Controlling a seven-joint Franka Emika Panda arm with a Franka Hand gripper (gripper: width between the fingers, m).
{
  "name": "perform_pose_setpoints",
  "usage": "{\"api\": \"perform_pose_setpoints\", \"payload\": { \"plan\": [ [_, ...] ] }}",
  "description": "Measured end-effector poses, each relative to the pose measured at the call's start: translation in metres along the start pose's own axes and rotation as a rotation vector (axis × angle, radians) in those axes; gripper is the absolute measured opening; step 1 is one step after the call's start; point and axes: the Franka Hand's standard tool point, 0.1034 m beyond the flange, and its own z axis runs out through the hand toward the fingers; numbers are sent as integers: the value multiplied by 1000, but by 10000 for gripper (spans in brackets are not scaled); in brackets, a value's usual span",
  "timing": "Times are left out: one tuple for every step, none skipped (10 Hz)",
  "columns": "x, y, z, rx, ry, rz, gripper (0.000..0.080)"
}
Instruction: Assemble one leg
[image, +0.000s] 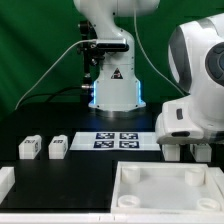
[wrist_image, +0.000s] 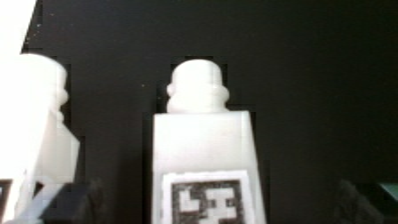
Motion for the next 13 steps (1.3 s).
{"api": "perform_pose_setpoints", "payload": {
  "plan": [
    [0,-2,4,-5,-4,-4,649],
    [-1,-2,5,-7,-6,-7,649],
    [-1,-1,6,-9,-7,-21,649],
    [-1,-1,6,-8,-8,-28,649],
    [-1,-1,6,-7,-8,-28,637],
    [-1,-1,6,-7,-8,-28,637],
    [-1,-1,6,-7,-8,-28,469],
    [-1,-1,6,-7,-8,-28,287],
    [-1,-1,6,-7,-8,-28,288],
    [-1,-1,6,-7,-8,-28,288],
    [-1,-1,6,-7,-8,-28,288],
    [-1,-1,6,-7,-8,-28,288],
    [-1,-1,6,-7,-8,-28,288]
  ]
}}
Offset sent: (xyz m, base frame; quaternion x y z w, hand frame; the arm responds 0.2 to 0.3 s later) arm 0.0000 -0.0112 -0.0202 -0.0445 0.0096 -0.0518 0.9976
